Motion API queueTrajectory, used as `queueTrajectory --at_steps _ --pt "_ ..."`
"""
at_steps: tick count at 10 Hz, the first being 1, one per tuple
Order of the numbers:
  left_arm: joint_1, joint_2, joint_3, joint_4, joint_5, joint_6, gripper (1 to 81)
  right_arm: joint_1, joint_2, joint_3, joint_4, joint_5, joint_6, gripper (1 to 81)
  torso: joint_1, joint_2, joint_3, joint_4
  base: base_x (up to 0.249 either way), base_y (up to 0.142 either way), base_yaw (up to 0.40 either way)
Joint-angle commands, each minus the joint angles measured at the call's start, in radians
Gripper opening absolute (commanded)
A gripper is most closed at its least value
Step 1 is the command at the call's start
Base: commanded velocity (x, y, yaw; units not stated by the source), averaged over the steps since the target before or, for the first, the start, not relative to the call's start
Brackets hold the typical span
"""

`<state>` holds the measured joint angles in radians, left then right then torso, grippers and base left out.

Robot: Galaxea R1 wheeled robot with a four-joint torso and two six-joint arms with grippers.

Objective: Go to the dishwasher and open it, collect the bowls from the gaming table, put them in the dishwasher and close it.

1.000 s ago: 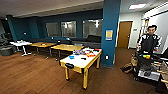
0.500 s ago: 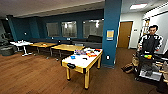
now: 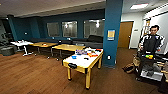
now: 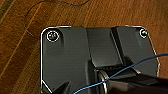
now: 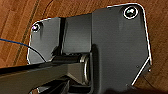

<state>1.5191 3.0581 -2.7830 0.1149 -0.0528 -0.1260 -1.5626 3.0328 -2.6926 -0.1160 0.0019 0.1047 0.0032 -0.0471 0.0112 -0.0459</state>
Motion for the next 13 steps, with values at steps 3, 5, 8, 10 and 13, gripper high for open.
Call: queueTrajectory --at_steps 3,5,8,10,13 --pt "-0.056 -0.002 -0.001 0.008 0.042 0.009 81.1 0.052 -0.002 0.004 -0.008 -0.049 -0.003 81.1 -0.002 -0.001 0.0 0.0 0.111 0.069 0.0" --pt "-0.056 -0.002 -0.001 0.008 0.042 0.009 81.1 0.052 -0.003 0.004 -0.008 -0.049 -0.003 81.1 -0.001 0.0 0.0 0.0 0.111 0.067 0.0" --pt "-0.056 -0.001 -0.001 0.014 0.042 0.009 81.1 0.054 -0.003 0.004 -0.014 -0.049 -0.003 81.1 -0.001 0.0 0.0 0.0 0.113 0.064 0.0" --pt "-0.056 0.001 -0.001 0.014 0.042 0.009 81.1 0.054 -0.003 0.004 -0.016 -0.049 -0.003 81.1 -0.001 0.0 0.0 0.0 0.119 0.061 0.0" --pt "-0.055 -0.001 -0.001 0.014 0.042 0.009 81.1 0.052 -0.001 0.005 -0.016 -0.049 -0.002 81.1 -0.002 0.0 0.0 0.0 0.124 0.061 0.0"
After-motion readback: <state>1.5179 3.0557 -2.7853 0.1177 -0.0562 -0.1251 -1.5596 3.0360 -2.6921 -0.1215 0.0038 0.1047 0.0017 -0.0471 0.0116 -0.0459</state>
